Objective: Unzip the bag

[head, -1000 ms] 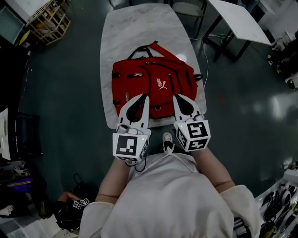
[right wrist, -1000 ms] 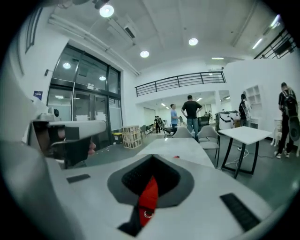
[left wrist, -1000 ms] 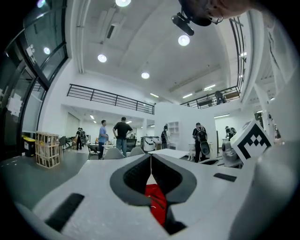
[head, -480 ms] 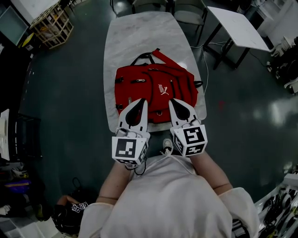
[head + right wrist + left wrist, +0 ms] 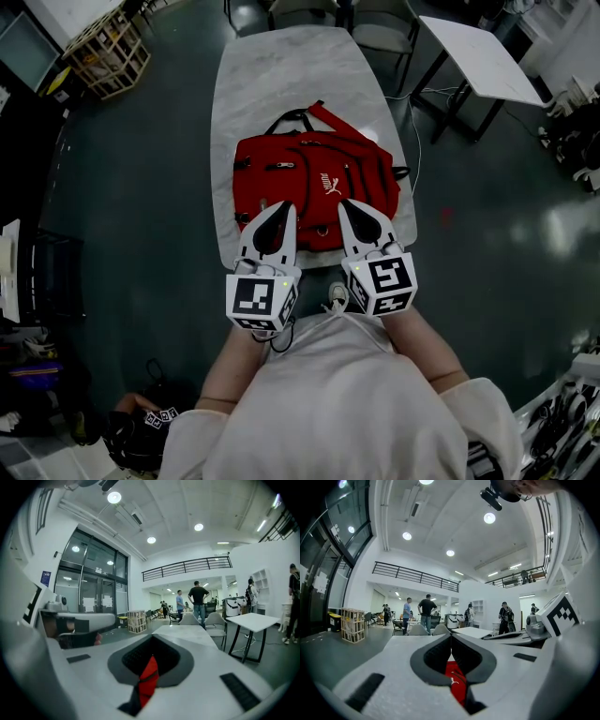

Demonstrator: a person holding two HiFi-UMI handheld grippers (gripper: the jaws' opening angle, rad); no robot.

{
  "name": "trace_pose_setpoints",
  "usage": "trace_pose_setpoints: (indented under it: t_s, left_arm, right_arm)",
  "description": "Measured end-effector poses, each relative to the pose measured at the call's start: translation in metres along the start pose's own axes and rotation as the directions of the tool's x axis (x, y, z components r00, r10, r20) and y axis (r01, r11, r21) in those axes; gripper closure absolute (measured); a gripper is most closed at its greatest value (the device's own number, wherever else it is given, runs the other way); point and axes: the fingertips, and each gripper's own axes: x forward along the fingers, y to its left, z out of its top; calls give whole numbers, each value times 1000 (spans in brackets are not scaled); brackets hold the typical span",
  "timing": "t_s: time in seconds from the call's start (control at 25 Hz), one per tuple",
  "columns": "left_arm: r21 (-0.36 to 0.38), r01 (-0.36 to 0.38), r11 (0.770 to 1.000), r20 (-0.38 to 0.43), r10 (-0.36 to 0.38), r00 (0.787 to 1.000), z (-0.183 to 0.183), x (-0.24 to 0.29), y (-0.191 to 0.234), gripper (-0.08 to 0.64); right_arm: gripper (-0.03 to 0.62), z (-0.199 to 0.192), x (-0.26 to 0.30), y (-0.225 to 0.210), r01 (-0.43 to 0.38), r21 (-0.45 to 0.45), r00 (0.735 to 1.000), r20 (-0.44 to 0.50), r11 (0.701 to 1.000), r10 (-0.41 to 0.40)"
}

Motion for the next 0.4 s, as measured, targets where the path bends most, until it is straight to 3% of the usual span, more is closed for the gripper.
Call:
trace_pose_setpoints:
  t_s: [0.4]
  left_arm:
    - [-6,-14,1000,-24,14,1000,-6,2,3,540]
  right_arm:
    - [566,4,-1,0,12,5,1000,18,1000,-12]
